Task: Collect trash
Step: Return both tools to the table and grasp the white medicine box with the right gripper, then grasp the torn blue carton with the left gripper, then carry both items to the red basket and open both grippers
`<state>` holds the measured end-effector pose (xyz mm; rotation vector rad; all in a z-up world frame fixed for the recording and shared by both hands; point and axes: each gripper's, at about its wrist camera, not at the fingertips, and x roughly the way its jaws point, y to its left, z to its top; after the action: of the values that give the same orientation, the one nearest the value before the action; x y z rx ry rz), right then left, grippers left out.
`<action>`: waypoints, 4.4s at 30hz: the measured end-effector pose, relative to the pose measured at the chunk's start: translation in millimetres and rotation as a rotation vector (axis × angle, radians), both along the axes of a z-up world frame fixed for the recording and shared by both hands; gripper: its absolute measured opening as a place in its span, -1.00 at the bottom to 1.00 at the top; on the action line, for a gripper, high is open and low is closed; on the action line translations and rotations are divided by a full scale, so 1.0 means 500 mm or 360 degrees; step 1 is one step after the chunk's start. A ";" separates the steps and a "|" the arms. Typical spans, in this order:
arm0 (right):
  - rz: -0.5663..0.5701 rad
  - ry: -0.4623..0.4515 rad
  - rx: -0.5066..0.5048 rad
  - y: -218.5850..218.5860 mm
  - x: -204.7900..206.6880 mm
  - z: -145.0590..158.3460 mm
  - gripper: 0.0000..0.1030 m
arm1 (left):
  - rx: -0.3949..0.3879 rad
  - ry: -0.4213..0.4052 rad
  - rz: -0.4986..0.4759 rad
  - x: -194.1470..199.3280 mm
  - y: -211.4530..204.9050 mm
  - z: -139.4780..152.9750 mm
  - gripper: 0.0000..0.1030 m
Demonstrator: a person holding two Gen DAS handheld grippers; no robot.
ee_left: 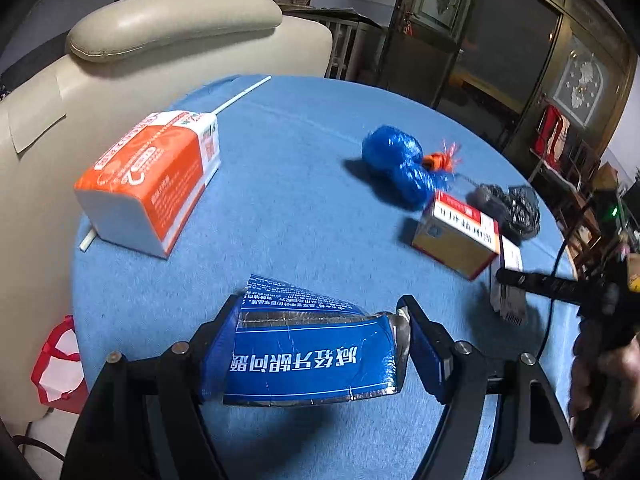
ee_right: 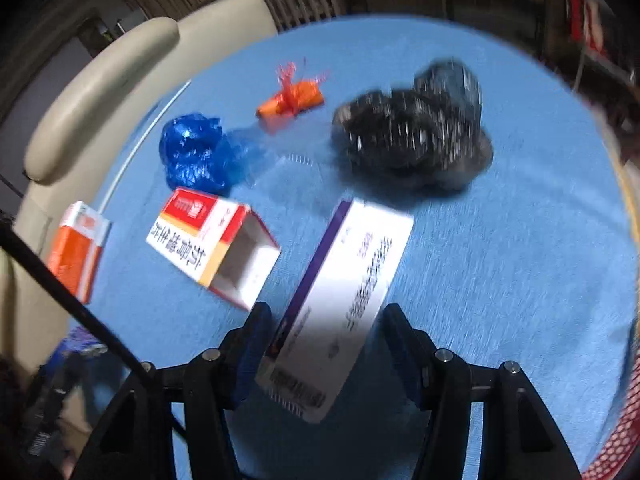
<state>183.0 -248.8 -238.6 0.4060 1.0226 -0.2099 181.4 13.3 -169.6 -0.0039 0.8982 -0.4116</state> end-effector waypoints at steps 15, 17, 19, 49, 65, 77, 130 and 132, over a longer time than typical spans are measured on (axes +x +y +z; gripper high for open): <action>0.0088 -0.0053 -0.0108 -0.020 -0.066 -0.001 0.08 | -0.0127 0.0160 -0.0091 0.098 -0.214 0.045 0.53; 0.0076 -0.0065 -0.0074 -0.032 -0.086 -0.002 0.07 | -0.0106 0.0176 -0.0104 0.110 -0.246 0.043 0.53; 0.0066 -0.0078 -0.0035 -0.046 -0.111 0.003 0.05 | -0.0095 0.0200 -0.0093 0.120 -0.268 0.042 0.53; 0.0062 -0.0172 0.0073 -0.081 -0.204 0.002 0.04 | 0.0105 0.0273 -0.0303 0.034 -0.193 -0.076 0.55; 0.0119 -0.0228 0.0093 -0.058 -0.223 0.009 -0.15 | -0.0006 0.0167 -0.0208 0.016 -0.171 -0.061 -0.34; 0.0109 -0.0139 0.0142 -0.030 -0.188 -0.001 0.25 | -0.0038 0.0130 -0.0210 0.000 -0.153 -0.054 -0.39; -0.1010 -0.0647 0.0257 -0.511 -0.761 -0.019 0.01 | 0.0265 -0.0116 -0.1550 -0.426 -0.770 0.019 -0.40; -0.1045 -0.0637 0.0292 -0.523 -0.776 -0.031 0.02 | 0.0281 -0.0079 -0.1600 -0.443 -0.795 0.006 -0.37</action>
<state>-205.1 -510.1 -254.1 0.9089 0.4882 -0.5989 -40.0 -384.3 -166.5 0.6383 0.8353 -1.2544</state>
